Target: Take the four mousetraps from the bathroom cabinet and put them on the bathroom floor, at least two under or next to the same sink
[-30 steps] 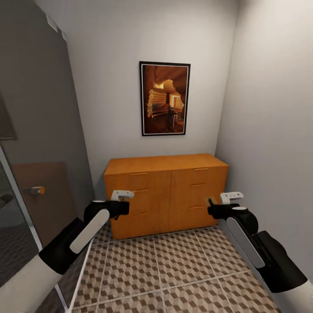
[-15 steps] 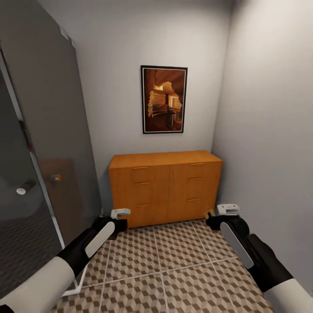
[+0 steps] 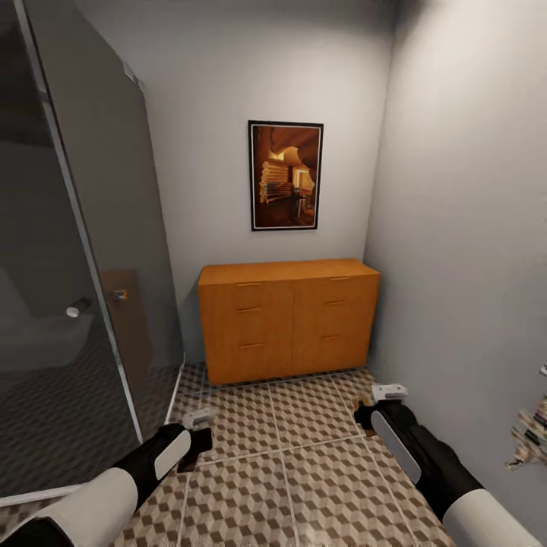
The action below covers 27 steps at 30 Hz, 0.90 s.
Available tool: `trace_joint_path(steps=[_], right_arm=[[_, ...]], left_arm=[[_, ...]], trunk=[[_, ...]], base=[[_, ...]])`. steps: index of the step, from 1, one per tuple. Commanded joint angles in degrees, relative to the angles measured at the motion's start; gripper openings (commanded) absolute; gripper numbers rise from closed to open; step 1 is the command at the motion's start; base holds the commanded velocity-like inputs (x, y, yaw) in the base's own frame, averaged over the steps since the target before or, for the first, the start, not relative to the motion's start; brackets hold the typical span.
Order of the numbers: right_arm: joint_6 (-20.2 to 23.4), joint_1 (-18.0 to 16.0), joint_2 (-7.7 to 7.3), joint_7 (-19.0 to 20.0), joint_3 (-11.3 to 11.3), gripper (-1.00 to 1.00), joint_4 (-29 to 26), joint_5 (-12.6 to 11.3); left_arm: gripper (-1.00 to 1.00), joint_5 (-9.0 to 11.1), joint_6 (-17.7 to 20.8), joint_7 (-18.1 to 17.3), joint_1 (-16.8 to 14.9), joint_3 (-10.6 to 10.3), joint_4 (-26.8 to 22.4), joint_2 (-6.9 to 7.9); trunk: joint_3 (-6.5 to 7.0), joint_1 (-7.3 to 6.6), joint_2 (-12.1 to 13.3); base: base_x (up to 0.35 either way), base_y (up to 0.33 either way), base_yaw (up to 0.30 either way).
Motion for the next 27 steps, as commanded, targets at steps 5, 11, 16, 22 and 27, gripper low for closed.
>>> trace_joint_path(steps=[5, 11, 16, 22, 27], right_arm=[[-4.52, -0.07, 1.15, -0.51, 4.78, -1.00, 4.47, -0.43], [-9.89, -0.07, 1.36, -0.34, 5.48, -1.00, 12.22, -0.34], [-11.33, -0.07, 1.30, 1.23, 5.61, -1.00, 14.93, -0.43], [-11.35, -0.07, 1.44, 2.13, 5.68, -1.00, 15.81, -0.49], [-11.51, -0.07, 1.36, 2.21, 5.61, -1.00, 15.93, -0.47]], left_arm=[[-1.00, 0.39, -3.97, -4.84, -0.06, -0.45, 10.05, -0.12], [-1.00, 0.61, -10.14, -9.01, -0.06, -0.45, 15.65, -0.10], [-1.00, 1.01, -11.31, -11.87, -0.06, -0.38, 19.71, 0.08], [-1.00, 1.07, -12.25, -13.25, -0.06, -0.11, 20.67, 0.41], [-1.00, 1.12, -12.29, -16.37, -0.06, -0.08, 20.75, 0.38]], trunk=[[-0.06, -0.04, -0.05], [-0.06, -0.04, -0.05], [-0.06, -0.04, -0.05], [-0.06, -0.04, -0.05], [-0.06, -0.04, -0.05]], base=[[-0.346, 0.000, 0.000], [-0.345, 0.000, 0.000], [-0.344, 0.000, 0.000], [-0.124, 0.000, 0.053], [-0.013, 0.000, 0.248]])
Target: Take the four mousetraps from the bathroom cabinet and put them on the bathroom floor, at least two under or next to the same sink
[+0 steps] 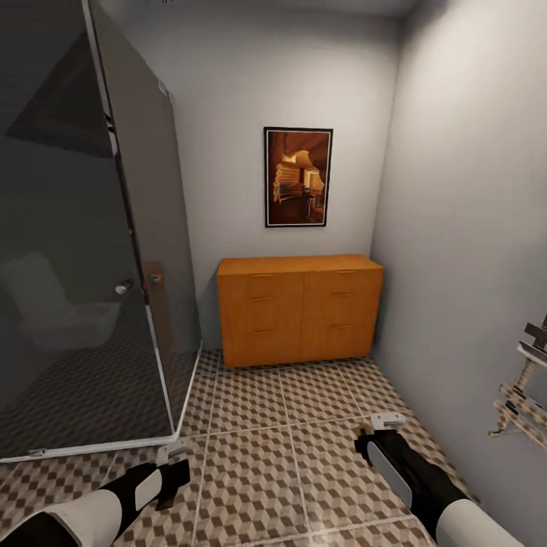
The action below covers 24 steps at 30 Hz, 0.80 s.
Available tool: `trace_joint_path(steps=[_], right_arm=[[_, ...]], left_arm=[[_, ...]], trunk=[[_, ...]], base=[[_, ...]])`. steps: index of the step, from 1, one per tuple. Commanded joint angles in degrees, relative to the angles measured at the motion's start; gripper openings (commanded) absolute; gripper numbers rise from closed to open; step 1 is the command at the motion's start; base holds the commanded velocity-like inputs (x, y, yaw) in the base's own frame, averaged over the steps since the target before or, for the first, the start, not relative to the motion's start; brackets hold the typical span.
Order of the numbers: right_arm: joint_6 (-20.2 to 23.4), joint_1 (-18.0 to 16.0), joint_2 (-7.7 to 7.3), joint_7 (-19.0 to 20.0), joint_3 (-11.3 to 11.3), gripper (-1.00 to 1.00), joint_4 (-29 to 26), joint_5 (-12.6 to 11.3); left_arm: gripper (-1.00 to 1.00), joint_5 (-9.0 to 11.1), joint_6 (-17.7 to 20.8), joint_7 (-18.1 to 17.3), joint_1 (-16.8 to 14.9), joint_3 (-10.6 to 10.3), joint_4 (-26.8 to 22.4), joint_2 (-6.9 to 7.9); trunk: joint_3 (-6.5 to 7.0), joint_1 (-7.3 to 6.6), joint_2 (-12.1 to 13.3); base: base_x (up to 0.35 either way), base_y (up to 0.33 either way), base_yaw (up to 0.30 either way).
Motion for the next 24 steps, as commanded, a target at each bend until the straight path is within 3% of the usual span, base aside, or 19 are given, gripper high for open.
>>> trace_joint_path(steps=[1, 16, 24], right_arm=[[0.14, -0.05, -0.08, -0.58, 0.36, -1.00, -0.11, -0.58], [0.68, -0.05, 0.04, -0.36, 0.45, -1.00, 0.32, -0.62], [0.74, -0.05, 0.19, -0.23, 0.53, -1.00, 1.01, -0.70]], left_arm=[[-1.00, 0.50, 0.26, -0.54, -0.05, -0.46, -0.01, 0.02], [-1.00, 0.61, 0.64, -1.29, -0.05, -0.32, 1.84, -0.05], [-1.00, 0.64, 0.46, -1.49, -0.05, -0.18, 1.72, -1.46]], trunk=[[-0.07, 0.00, -0.04], [-0.07, 0.00, -0.04], [-0.07, 0.00, -0.04]], base=[[-0.003, 0.000, 0.287], [0.000, 0.000, 0.298], [0.000, 0.000, 0.300]])
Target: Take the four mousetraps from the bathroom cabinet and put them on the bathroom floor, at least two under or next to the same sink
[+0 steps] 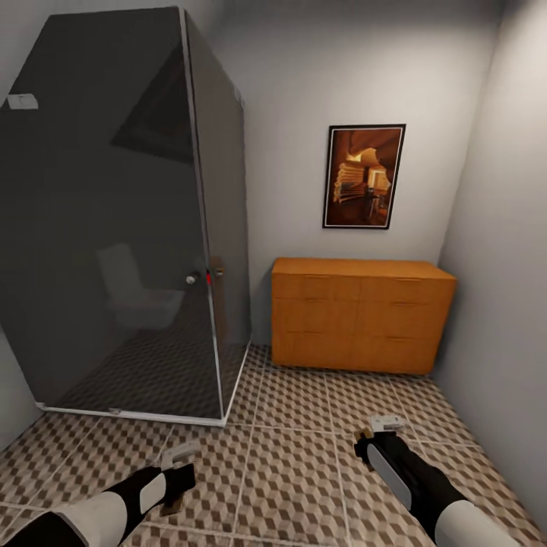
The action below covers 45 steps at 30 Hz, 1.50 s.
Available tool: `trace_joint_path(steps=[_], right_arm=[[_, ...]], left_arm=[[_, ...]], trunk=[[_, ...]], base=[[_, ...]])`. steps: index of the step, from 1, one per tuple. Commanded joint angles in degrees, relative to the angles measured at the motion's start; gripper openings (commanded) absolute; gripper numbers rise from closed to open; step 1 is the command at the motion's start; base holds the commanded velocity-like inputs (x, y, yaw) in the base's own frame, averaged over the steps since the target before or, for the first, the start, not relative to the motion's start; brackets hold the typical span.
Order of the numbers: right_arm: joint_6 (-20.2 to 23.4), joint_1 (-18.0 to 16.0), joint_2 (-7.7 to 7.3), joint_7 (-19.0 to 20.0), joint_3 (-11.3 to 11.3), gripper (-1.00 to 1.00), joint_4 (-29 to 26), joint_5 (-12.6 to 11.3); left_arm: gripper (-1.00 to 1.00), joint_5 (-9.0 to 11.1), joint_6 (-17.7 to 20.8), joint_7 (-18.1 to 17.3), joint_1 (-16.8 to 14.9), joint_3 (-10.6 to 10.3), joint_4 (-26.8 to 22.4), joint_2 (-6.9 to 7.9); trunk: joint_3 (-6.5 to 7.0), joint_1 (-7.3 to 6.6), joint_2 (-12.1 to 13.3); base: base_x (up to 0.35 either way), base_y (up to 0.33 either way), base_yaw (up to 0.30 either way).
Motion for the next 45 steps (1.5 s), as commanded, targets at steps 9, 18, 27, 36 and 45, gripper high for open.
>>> trace_joint_path(steps=[9, 18, 27, 36, 45], right_arm=[[0.09, -0.05, 2.12, 0.41, 0.31, -1.00, 2.46, -0.54], [-0.41, -0.05, 5.55, 0.60, 0.31, -1.00, 6.35, -0.04], [-0.46, -0.05, 5.45, 0.69, 0.31, -1.00, 6.43, 0.01], [-0.53, -0.05, 5.47, 0.75, 0.42, -1.00, 6.42, 0.08], [-0.32, -0.05, 5.62, 0.72, 2.52, -1.00, 6.43, 0.01]], left_arm=[[-1.00, 0.90, 0.11, -0.07, 0.51, -0.35, 0.19, 0.66], [-1.00, 8.80, -5.50, -0.03, 2.39, -0.34, 0.13, 1.72], [-1.00, 9.42, -5.77, 0.34, 2.42, -0.34, 0.14, 2.12], [-1.00, 9.45, -5.77, 0.60, 2.42, -0.34, 0.14, 2.15], [-1.00, 9.43, -5.78, 0.63, 2.42, -0.34, 0.17, 2.15]], trunk=[[-0.07, 0.00, -0.04], [-0.07, 0.00, -0.04], [-0.07, 0.00, -0.04], [-0.07, 0.00, -0.04], [-0.07, 0.00, -0.04]], base=[[0.000, 0.000, 0.286], [0.000, 0.000, 0.099], [0.000, 0.000, 0.205], [0.000, 0.000, 0.015], [0.000, 0.000, 0.053]])
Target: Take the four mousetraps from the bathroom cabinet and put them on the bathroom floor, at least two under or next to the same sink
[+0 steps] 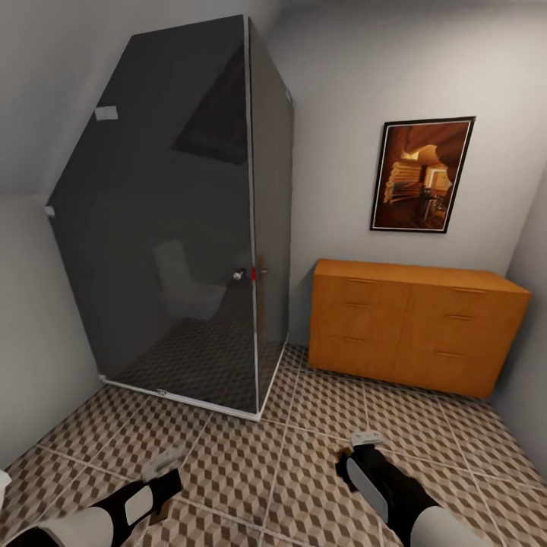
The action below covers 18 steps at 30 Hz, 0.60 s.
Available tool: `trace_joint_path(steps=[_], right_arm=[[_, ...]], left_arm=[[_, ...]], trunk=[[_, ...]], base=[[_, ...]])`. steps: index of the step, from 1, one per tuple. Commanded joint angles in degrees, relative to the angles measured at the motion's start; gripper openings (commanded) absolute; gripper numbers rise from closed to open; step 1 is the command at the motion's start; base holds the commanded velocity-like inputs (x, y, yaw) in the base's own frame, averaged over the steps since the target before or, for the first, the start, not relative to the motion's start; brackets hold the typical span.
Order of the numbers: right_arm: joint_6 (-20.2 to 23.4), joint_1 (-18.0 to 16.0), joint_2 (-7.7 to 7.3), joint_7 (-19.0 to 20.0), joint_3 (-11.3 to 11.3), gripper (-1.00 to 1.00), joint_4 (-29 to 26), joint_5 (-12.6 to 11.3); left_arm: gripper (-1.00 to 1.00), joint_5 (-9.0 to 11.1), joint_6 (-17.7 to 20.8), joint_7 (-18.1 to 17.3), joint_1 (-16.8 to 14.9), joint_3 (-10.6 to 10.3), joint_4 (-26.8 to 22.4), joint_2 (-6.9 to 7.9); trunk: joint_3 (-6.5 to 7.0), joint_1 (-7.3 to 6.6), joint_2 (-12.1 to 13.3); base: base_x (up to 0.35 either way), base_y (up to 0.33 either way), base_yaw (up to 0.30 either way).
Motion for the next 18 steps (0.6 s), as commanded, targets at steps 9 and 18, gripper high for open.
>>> trace_joint_path(steps=[9, 18], right_arm=[[-0.01, -0.05, 0.08, -0.47, 0.59, -1.00, 0.94, -0.62], [-0.07, -0.05, 0.02, -0.50, 0.61, -1.00, 1.11, -0.61]], left_arm=[[-1.00, 0.60, 0.23, -0.10, -0.05, -0.46, 0.01, 0.01], [-1.00, 0.64, 0.23, -0.07, -0.05, -0.46, 0.02, 0.01]], trunk=[[-0.07, 0.00, -0.04], [-0.07, 0.00, -0.04]], base=[[0.000, 0.000, 0.258], [0.000, 0.000, 0.143]])
